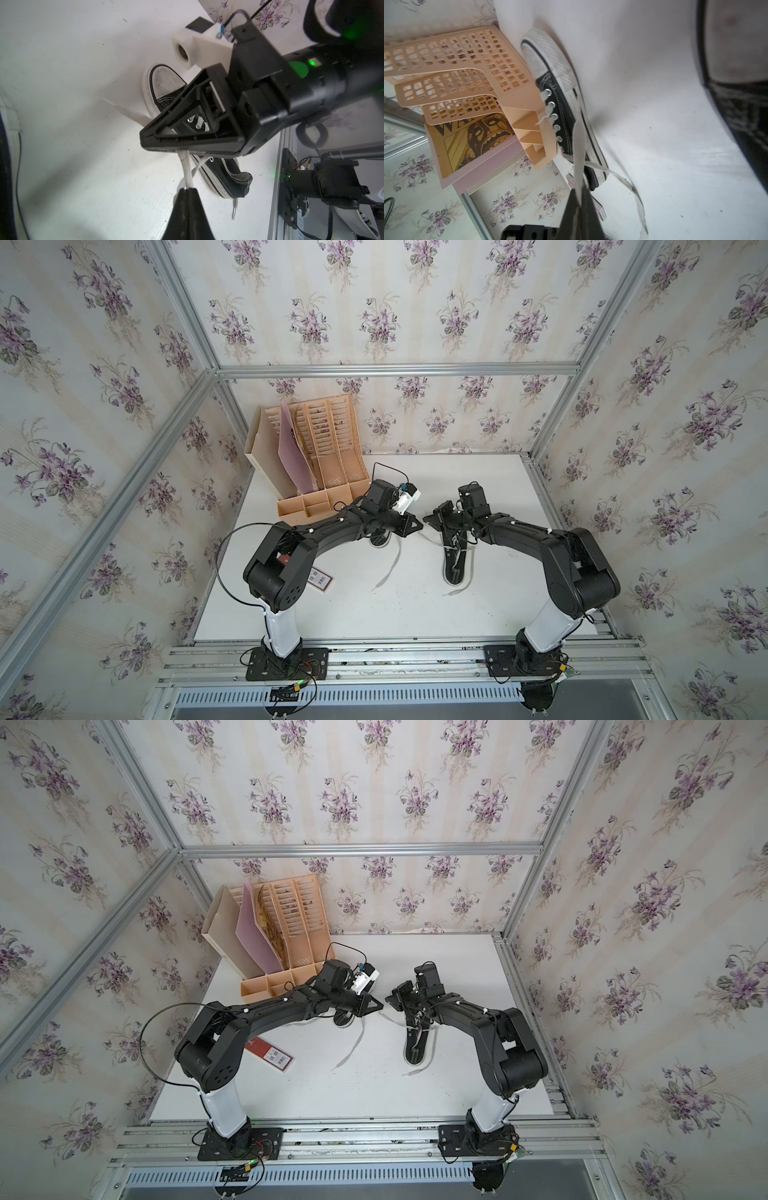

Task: Tie the shoes
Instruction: Cross the shoelace with the shoelace.

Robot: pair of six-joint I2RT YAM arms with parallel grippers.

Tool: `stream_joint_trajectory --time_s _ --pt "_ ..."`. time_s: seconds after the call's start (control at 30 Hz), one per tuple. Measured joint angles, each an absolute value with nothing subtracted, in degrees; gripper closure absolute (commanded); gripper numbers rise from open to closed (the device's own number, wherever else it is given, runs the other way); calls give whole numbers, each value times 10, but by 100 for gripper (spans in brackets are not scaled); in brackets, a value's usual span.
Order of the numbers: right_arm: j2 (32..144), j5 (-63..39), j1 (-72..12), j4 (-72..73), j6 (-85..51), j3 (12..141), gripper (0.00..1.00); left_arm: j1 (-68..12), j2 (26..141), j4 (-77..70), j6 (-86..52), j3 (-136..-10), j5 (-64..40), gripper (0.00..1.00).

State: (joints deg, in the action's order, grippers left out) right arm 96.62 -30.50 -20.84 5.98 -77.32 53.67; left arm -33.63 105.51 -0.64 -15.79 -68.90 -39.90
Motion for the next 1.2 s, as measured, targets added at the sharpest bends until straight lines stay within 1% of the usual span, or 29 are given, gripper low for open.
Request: stream_joint_trajectory --time_s 0.07,0.17,0.2,0.23,0.37,0.5,0.77,0.93,0.97,1.13,1.2 --pt "950 -289 -198 50 -741 541 100 -333 1047 -11 -157 -684 -407 57" --pt "931 -279 -189 38 -686 545 100 -324 1035 -16 -156 -676 -419 46" --pt "923 -277 -189 34 -665 549 100 -321 1033 -19 -156 -675 -423 46" --pt "917 -277 -190 31 -648 553 100 -318 1033 -23 -156 -675 -429 41" --pt "895 -262 -190 8 -578 575 100 -314 1049 -40 -159 -695 -457 39" --pt "888 -248 -187 -16 -537 587 100 -319 1086 -61 -171 -725 -488 38" --pt "875 -232 -180 -32 -523 587 100 -339 1138 -107 -197 -767 -526 39" --pt "873 -232 -176 -34 -523 587 100 -349 1167 -109 -197 -801 -538 44" --pt "872 -232 -176 -34 -524 587 100 -350 1171 -109 -197 -806 -541 48" --pt "868 -232 -171 -32 -528 583 100 -354 1191 -109 -197 -826 -551 59" --pt "865 -230 -168 -32 -530 581 100 -357 1200 -106 -197 -832 -555 66"
